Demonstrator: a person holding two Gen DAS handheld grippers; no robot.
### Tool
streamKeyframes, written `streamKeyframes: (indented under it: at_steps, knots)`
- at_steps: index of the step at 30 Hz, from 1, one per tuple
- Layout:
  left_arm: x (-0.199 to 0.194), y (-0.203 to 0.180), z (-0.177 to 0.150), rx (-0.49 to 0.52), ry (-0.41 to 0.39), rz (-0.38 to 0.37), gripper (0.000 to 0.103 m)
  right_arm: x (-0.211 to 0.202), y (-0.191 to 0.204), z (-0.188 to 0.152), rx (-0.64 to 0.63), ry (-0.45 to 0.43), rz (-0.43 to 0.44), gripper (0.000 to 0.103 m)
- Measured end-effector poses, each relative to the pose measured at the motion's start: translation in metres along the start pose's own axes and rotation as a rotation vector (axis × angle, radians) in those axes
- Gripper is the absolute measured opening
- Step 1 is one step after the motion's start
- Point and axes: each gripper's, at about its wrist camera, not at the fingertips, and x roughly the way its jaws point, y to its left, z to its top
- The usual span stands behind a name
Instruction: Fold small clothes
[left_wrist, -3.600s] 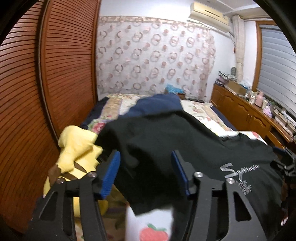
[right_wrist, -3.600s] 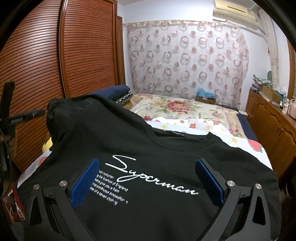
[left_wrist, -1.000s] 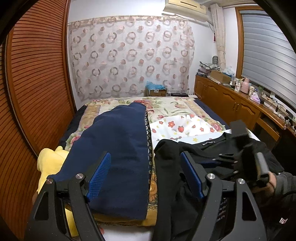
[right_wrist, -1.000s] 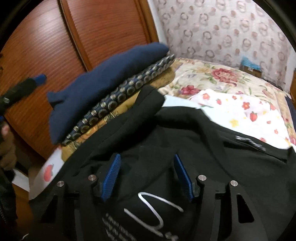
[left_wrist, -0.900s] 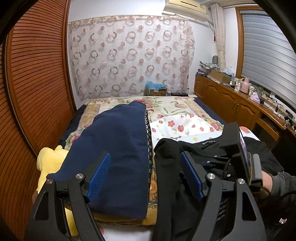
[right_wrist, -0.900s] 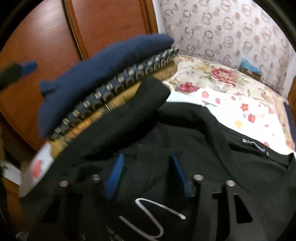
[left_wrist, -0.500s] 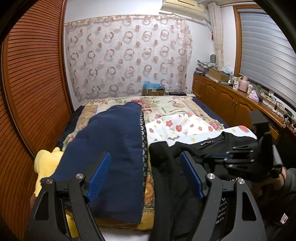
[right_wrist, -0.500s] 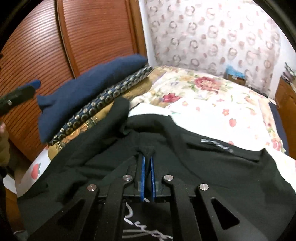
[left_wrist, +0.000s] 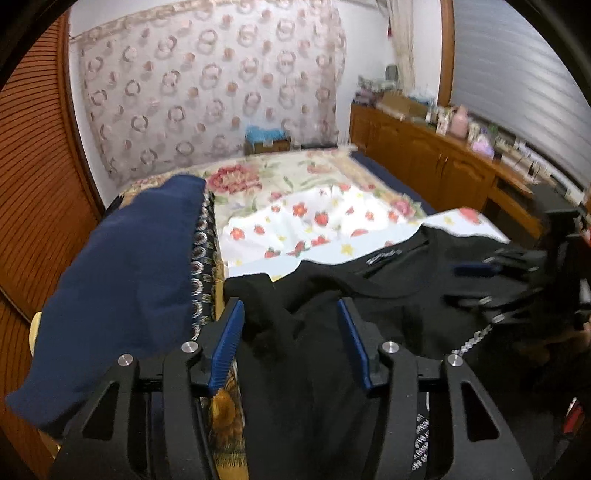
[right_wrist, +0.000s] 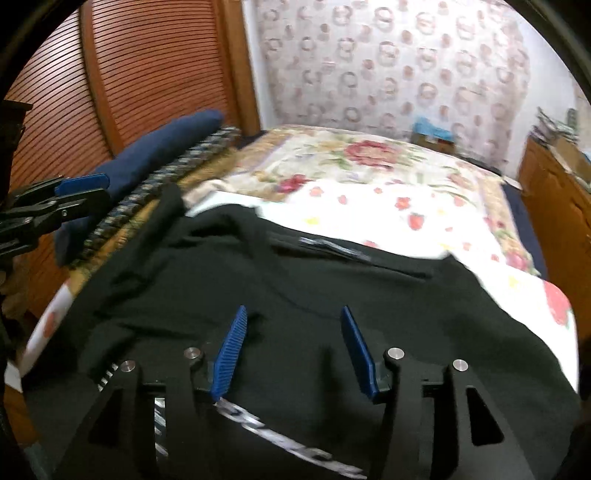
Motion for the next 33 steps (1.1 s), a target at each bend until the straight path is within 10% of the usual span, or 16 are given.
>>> streamKeyframes:
  at_steps: [11,14,21,33]
  knots:
    - [0.055,-0.003,0.001,0.085,0.178,0.128,0.040,-0.008,-0.013,-0.021,0.058,0.049,-0.086,0.055]
    - [0.056,-0.001,0.000,0.104,0.191,0.134,0.004,-0.009,-0.009,-0.020,0.052,0.051,-0.087,0.055]
    - [-0.008,0.046,0.026,0.029,0.029,0.177,0.004,-0.015,-0.026,-0.024,0.057,0.044,-0.064,0.055]
    - [-0.009,0.067,0.021,0.005,0.030,0.137,0.012,-0.005,-0.034,-0.021,0.046,0.047,-0.075,0.055]
